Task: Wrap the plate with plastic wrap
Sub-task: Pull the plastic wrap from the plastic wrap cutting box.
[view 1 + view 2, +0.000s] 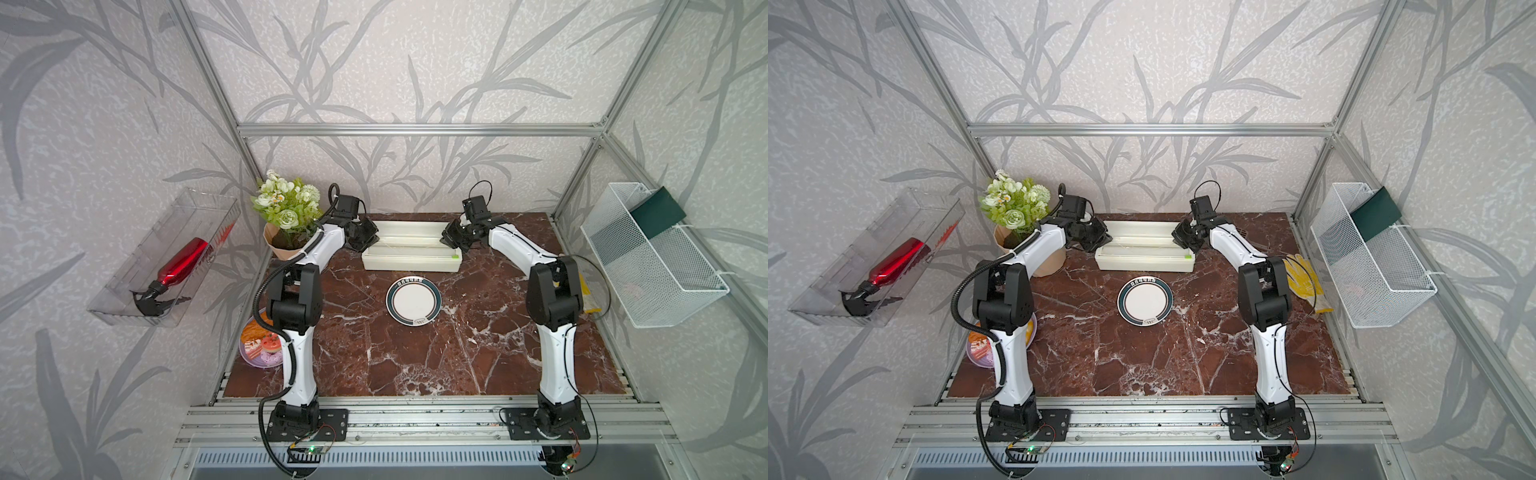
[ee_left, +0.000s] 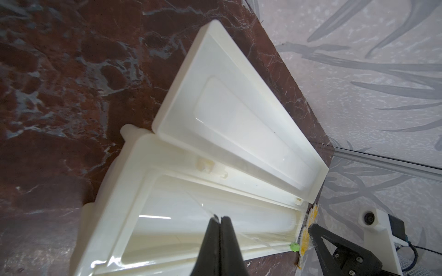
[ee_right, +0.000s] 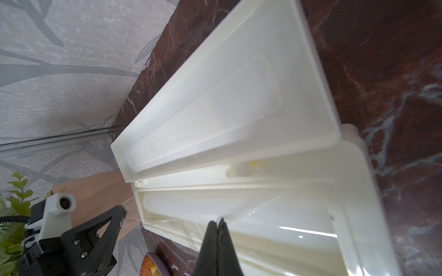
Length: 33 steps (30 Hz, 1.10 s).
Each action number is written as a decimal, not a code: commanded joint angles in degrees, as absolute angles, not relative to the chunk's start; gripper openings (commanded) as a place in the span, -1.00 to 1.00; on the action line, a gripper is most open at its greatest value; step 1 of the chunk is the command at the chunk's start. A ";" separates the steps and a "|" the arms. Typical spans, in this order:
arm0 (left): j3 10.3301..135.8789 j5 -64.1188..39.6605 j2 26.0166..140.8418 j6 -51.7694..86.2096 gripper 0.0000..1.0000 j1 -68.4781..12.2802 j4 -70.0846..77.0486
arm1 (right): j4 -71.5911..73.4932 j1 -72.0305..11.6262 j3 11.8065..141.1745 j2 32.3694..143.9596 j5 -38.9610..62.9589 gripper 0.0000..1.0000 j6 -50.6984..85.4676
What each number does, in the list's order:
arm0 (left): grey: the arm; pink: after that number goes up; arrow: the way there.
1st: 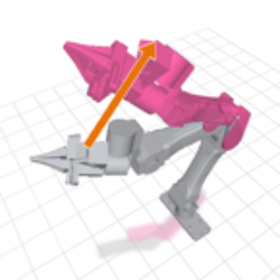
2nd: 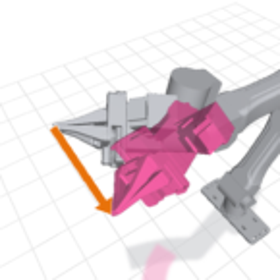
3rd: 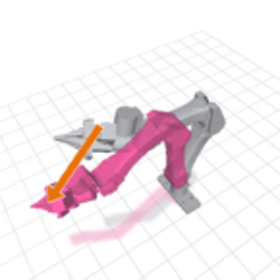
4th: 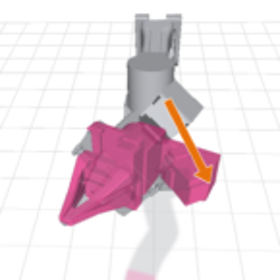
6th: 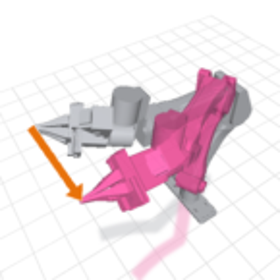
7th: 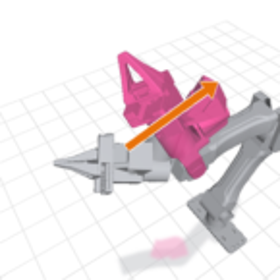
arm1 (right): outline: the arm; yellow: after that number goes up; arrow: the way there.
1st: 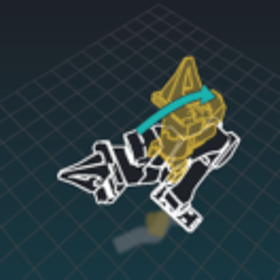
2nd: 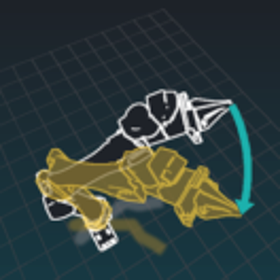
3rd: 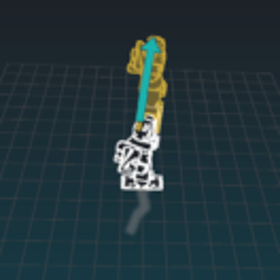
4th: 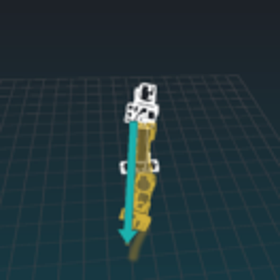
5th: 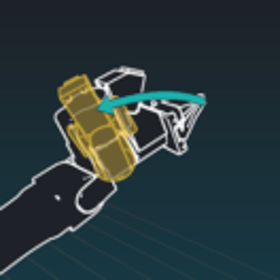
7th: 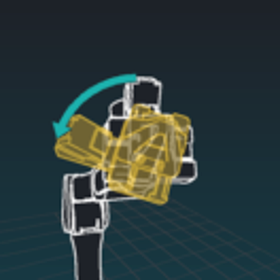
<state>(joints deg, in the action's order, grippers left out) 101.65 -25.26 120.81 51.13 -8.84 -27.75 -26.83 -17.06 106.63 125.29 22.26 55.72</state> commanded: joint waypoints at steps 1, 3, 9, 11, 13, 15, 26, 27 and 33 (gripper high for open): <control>103.71 -26.20 117.15 52.24 -1.00 -8.35 -25.45 | -25.49 -16.20 107.94 121.56 23.03 -1.00 55.73; 103.71 -26.19 116.89 52.35 -1.00 -8.29 -25.44 | -25.49 -16.08 108.19 121.25 23.20 -1.00 55.70; 103.33 -25.54 114.53 52.39 -1.00 -7.80 -24.56 | -25.20 -15.32 108.80 119.85 23.73 -1.00 55.54; 103.36 -25.31 113.73 52.58 -1.00 -7.49 -24.31 | -24.97 -15.04 108.82 119.10 23.73 -1.00 55.46; 103.32 -25.29 113.08 53.00 -1.00 -7.28 -24.12 | -24.52 -14.72 108.89 118.67 24.09 -1.00 55.63; 103.41 -25.36 112.50 53.21 -1.00 -7.04 -23.85 | -23.95 -14.59 108.60 118.10 24.35 -1.00 55.48; 104.23 -25.16 109.95 53.88 -1.00 -6.70 -23.69 | -20.96 -14.15 108.15 115.59 25.74 -1.00 56.36; 104.48 -25.14 109.82 53.88 -1.00 -6.68 -23.94 | -21.01 -14.15 108.39 115.49 25.79 -1.00 56.32; 107.32 -24.89 109.00 53.56 -1.00 -6.68 -25.79 | -22.56 -13.89 111.35 114.57 26.03 -1.00 56.08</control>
<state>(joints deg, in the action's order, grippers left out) 103.77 -25.61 112.88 52.75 -7.46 -26.89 -23.83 -14.79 108.18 118.78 26.04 56.03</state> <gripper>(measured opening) 0.048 0.044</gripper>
